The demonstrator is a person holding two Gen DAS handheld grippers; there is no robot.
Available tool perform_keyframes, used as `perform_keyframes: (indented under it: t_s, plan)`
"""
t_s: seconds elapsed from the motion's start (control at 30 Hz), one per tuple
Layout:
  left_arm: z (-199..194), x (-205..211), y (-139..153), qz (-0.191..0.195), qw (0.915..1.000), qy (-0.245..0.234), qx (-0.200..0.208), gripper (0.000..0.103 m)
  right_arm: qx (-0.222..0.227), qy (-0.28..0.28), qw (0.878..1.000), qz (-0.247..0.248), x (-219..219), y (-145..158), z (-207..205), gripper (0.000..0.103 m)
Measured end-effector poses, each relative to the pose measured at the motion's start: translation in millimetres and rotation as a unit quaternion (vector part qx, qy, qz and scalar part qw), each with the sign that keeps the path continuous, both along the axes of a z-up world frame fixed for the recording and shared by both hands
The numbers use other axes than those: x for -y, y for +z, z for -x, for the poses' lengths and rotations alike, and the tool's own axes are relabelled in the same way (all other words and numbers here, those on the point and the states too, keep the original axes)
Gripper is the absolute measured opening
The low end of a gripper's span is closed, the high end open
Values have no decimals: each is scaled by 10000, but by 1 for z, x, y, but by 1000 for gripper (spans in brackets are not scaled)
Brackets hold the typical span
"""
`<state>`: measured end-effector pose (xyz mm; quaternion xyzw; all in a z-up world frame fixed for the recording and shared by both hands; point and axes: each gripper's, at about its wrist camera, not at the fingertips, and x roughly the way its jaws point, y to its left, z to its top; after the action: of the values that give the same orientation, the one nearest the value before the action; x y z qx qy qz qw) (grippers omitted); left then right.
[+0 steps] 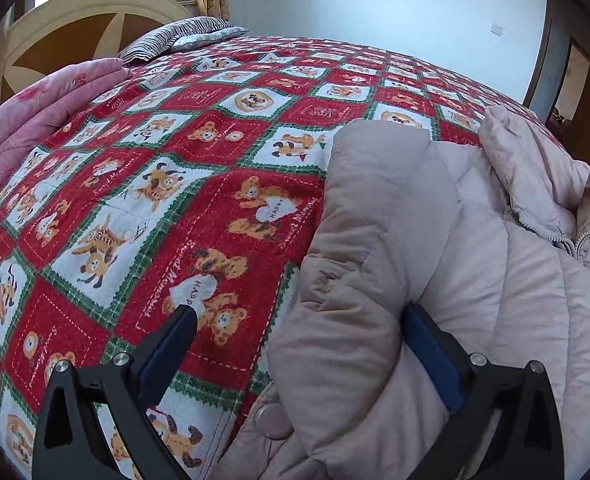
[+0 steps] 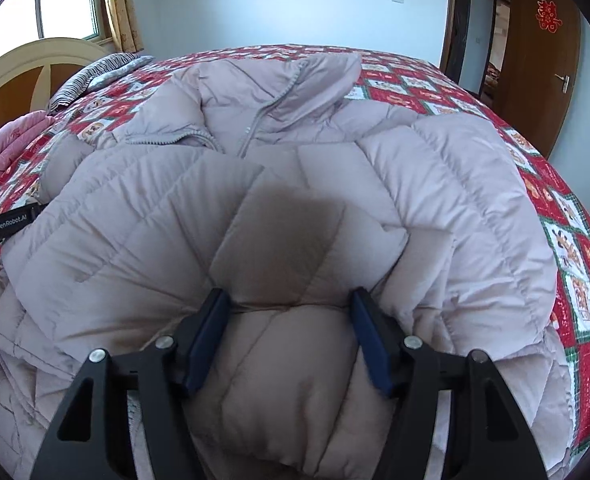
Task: Fold large clothes
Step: 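Press the folded jacket side flat with the left gripper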
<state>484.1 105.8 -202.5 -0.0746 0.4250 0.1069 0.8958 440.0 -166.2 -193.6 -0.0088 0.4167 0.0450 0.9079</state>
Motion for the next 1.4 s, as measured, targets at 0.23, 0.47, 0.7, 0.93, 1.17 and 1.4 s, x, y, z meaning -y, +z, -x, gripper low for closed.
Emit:
perform_keyframes:
  t_s: [0.23, 0.47, 0.7, 0.93, 1.17, 1.4]
  plan:
    - [-1, -2, -2, 97, 9999, -16, -30, 102, -23, -2, 9999, 135, -3, -1, -1, 65]
    - [-1, -2, -3, 108, 9999, -9, -7, 102, -268, 55, 9985, 474, -11, 5, -6, 67]
    - [0, -1, -4, 143, 9999, -3, 10, 102, 289, -340, 9989, 143, -9, 44, 9, 67]
    - [-1, -3, -4, 130, 9999, -4, 24, 102, 275, 141, 9995, 32, -43, 38, -10, 67]
    - [0, -2, -4, 130, 9999, -7, 30, 102, 77, 248, 9996, 67, -47, 10, -18, 71]
    - [0, -1, -3, 58, 10000, -14, 45, 102, 86, 227, 9995, 213, -52, 0, -16, 72]
